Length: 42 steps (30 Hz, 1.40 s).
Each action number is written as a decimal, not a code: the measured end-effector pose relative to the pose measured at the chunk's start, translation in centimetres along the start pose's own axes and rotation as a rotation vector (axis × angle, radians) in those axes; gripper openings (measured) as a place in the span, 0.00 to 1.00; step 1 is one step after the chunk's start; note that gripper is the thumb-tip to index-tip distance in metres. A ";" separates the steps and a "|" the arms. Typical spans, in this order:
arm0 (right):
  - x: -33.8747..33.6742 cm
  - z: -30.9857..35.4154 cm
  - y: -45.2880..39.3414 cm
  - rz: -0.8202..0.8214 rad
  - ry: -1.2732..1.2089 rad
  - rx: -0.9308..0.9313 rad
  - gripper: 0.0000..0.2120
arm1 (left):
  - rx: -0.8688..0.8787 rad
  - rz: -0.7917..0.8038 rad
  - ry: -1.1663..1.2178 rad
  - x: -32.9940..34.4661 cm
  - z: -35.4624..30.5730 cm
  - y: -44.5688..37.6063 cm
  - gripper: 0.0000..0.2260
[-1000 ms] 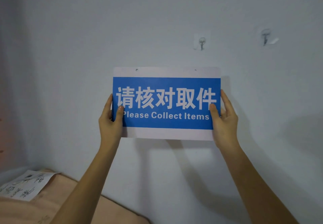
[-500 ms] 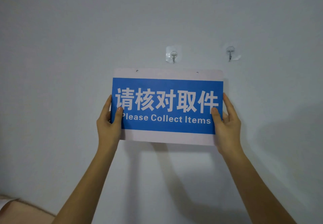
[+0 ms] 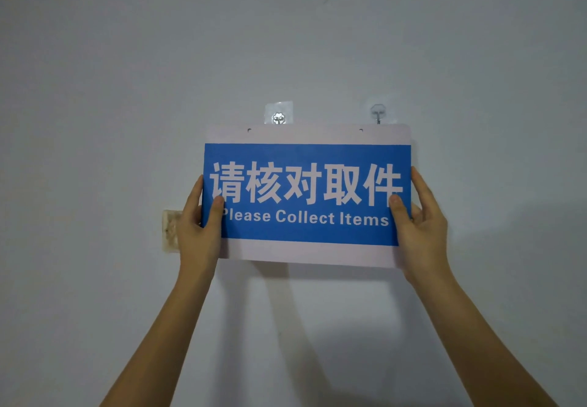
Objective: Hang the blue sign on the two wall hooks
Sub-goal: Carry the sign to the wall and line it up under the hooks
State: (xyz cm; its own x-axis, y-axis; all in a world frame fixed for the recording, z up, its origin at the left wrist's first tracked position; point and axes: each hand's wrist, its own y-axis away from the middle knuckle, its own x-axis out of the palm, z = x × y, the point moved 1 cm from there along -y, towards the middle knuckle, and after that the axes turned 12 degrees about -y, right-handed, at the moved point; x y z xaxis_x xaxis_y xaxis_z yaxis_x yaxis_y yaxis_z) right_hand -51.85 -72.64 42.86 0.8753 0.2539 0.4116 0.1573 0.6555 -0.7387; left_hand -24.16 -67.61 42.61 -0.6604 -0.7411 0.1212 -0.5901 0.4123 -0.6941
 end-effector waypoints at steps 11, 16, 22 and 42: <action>-0.6 0.9 -1.5 -0.031 0.040 -0.042 0.24 | -0.002 0.031 0.058 2.3 -0.1 -1.2 0.21; 0.0 1.1 -1.7 -0.060 0.059 -0.054 0.24 | 0.000 0.044 0.066 2.9 0.0 -2.3 0.21; 0.9 1.2 -1.8 -0.101 0.098 -0.059 0.24 | -0.005 0.092 0.097 3.1 0.3 -3.6 0.21; 0.9 0.7 -1.0 -0.152 0.213 -0.047 0.23 | -0.038 0.189 0.187 3.6 2.2 -3.7 0.19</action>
State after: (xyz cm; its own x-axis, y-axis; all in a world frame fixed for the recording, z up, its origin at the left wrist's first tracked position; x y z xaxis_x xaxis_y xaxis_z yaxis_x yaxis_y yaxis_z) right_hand -51.54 -72.57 44.35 0.9159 -0.0035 0.4014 0.3106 0.6397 -0.7031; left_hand -23.35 -72.99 44.07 -0.8329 -0.5396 0.1233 -0.4627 0.5565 -0.6901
